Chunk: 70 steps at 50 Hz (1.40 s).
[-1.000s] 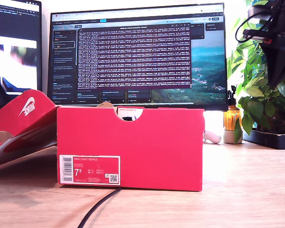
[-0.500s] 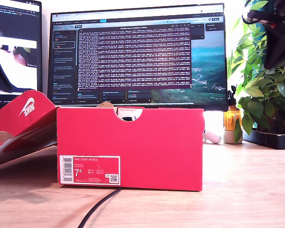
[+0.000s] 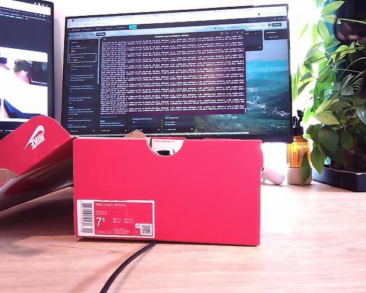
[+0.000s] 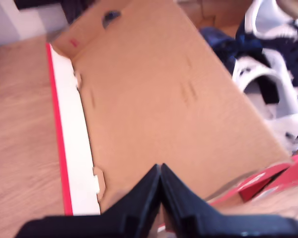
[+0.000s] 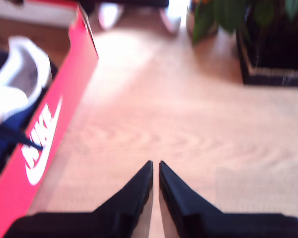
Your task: Pack the blue shoes by picking the first shoe and placing it inside the red shoebox, left side, then picking and rotating the second shoe and placing it in the shoebox
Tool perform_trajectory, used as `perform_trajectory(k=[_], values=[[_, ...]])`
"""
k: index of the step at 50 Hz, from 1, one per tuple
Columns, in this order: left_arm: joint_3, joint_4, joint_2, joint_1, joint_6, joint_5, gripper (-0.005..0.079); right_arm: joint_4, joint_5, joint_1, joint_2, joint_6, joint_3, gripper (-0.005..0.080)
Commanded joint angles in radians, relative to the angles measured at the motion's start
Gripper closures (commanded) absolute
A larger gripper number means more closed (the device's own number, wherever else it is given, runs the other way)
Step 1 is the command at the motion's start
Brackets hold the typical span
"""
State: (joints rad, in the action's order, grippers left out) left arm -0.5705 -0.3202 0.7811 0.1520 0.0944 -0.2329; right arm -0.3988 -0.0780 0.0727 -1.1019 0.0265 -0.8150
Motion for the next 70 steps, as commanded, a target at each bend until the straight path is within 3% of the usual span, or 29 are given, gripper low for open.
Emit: perform_trajectory(k=[1, 10, 21, 28, 42, 59, 70], values=[[0.010, 0.002, -0.024, -0.006, -0.018, 0.000, 0.0757, 0.015, 0.008, -0.003, 0.026, -0.004, 0.027, 0.0763], [0.064, 0.000, -0.072, -0.006, -0.064, 0.100, 0.0757, 0.008, 0.011, -0.003, 0.081, -0.019, 0.070, 0.0763], [0.136, 0.005, -0.175, -0.005, -0.185, 0.142, 0.0757, -0.035, 0.010, -0.001, 0.152, -0.026, 0.082, 0.0763], [0.151, -0.001, -0.249, -0.005, -0.184, 0.173, 0.0757, -0.040, 0.010, -0.001, 0.217, -0.026, 0.116, 0.0763], [0.168, 0.059, -0.273, -0.005, -0.184, 0.168, 0.0757, 0.069, 0.010, -0.003, 0.353, -0.026, 0.257, 0.0763], [0.299, 0.224, -0.273, -0.005, -0.181, 0.162, 0.0757, 0.235, 0.014, -0.011, 0.407, -0.011, 0.372, 0.0763], [0.334, 0.244, -0.273, -0.005, -0.173, 0.162, 0.0757, 0.279, 0.054, -0.016, 0.427, -0.036, 0.452, 0.0763]])
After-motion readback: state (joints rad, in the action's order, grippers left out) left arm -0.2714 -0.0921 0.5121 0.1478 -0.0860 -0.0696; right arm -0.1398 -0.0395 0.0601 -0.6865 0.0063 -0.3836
